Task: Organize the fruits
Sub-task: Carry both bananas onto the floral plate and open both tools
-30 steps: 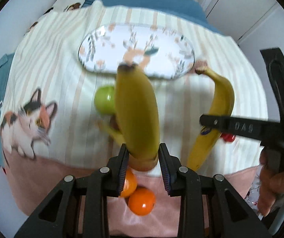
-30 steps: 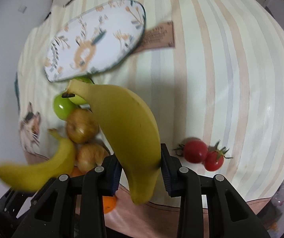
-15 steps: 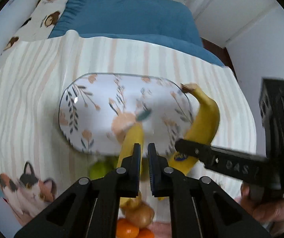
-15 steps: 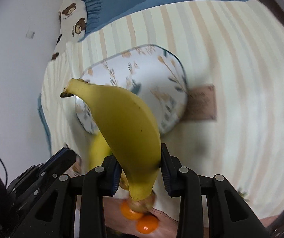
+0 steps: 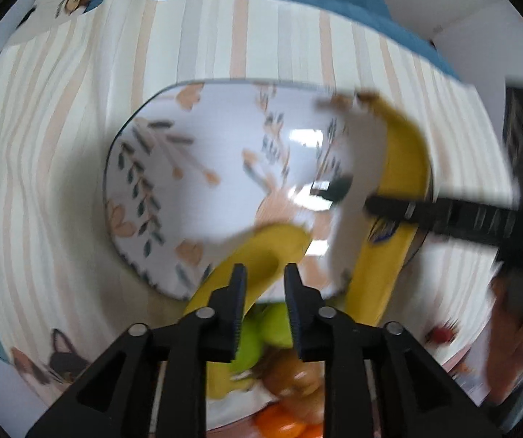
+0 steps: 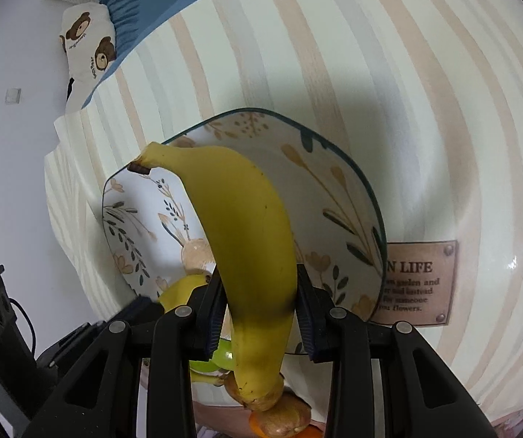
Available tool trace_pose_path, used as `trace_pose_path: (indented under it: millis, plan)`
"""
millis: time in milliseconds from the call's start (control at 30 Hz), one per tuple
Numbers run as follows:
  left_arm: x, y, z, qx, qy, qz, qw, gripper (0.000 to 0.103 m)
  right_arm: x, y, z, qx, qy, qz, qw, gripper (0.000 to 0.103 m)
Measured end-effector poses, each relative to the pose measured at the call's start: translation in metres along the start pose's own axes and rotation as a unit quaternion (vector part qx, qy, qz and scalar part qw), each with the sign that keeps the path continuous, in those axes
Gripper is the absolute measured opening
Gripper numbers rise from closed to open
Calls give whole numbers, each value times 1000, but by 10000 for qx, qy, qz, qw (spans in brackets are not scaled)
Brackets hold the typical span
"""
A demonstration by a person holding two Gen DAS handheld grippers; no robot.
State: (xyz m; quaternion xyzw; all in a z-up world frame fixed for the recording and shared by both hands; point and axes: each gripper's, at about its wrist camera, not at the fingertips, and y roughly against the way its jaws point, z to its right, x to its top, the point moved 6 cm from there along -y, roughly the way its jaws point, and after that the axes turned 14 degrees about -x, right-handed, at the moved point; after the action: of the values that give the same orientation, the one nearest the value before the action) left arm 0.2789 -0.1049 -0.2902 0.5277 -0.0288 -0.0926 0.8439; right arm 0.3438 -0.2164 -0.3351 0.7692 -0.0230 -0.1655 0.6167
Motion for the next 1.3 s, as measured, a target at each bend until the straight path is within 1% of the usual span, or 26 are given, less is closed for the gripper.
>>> trace_pose_path:
  millis: [33, 67, 100, 133, 200, 333, 367, 400, 500, 567, 633, 733, 833, 900, 933, 1000, 1167, 1200, 1300]
  plan:
    - [-5, 2, -2, 108, -170, 37, 9998, 25, -1, 1, -2, -39, 69, 26, 10000, 36]
    - [-9, 3, -5, 258, -280, 14, 9993, 34, -2, 2, -1, -66, 113, 30, 9999, 37]
    - [-15, 0, -10, 473, -430, -118, 9979, 42, -1, 1, -8, -108, 162, 37, 9998, 37]
    - [-18, -3, -12, 532, -500, -174, 9972, 44, 0, 0, -13, -153, 215, 63, 9996, 37]
    - [-21, -7, -15, 608, -741, -242, 9951, 52, 0, -1, -19, -249, 299, 98, 9992, 37]
    - [-23, -15, -20, 850, -1008, -400, 9905, 54, -3, -2, -16, -359, 329, 101, 9988, 37]
    - [-23, -15, -23, 933, -1055, -361, 9894, 44, -3, -3, -16, -374, 317, 90, 9988, 37]
    - [-23, -16, -27, 994, -1102, -320, 9884, 42, -3, -4, -14, -374, 313, 82, 9988, 37]
    - [-21, -5, -35, 971, -949, -76, 9907, 36, -3, -8, -11, -333, 199, 8, 9992, 37]
    - [-18, 9, -40, 1012, -833, 146, 9913, 36, -2, -10, -9, -247, 81, -12, 9997, 37]
    - [-10, 27, -48, 856, -604, 429, 9936, 36, -1, -11, -6, -137, -57, -33, 9999, 37]
    - [15, 48, -60, 512, -25, 720, 9961, 35, 0, -12, 2, 49, -281, -45, 9996, 37]
    - [38, 57, -80, 160, 708, 933, 9930, 35, 2, -13, 6, 319, -533, -56, 9981, 37]
    - [50, 57, -92, 75, 968, 1001, 9902, 35, 3, -13, 8, 510, -678, -57, 9964, 37]
    - [54, 57, -96, 83, 1013, 1010, 9897, 35, 3, -12, 8, 562, -707, -42, 9959, 37]
    - [58, 55, -104, 93, 1087, 1019, 9888, 34, 4, -13, 5, 567, -712, 27, 9958, 37]
    - [63, 55, -117, 171, 1034, 925, 9902, 34, 3, -14, -4, 600, -696, 167, 9956, 37]
    - [68, 46, -112, 151, 1054, 884, 9904, 34, 5, -13, -5, 623, -696, 193, 9954, 37]
    - [66, 47, -115, 133, 1130, 768, 9905, 35, 6, -12, -5, 684, -753, 227, 9945, 41]
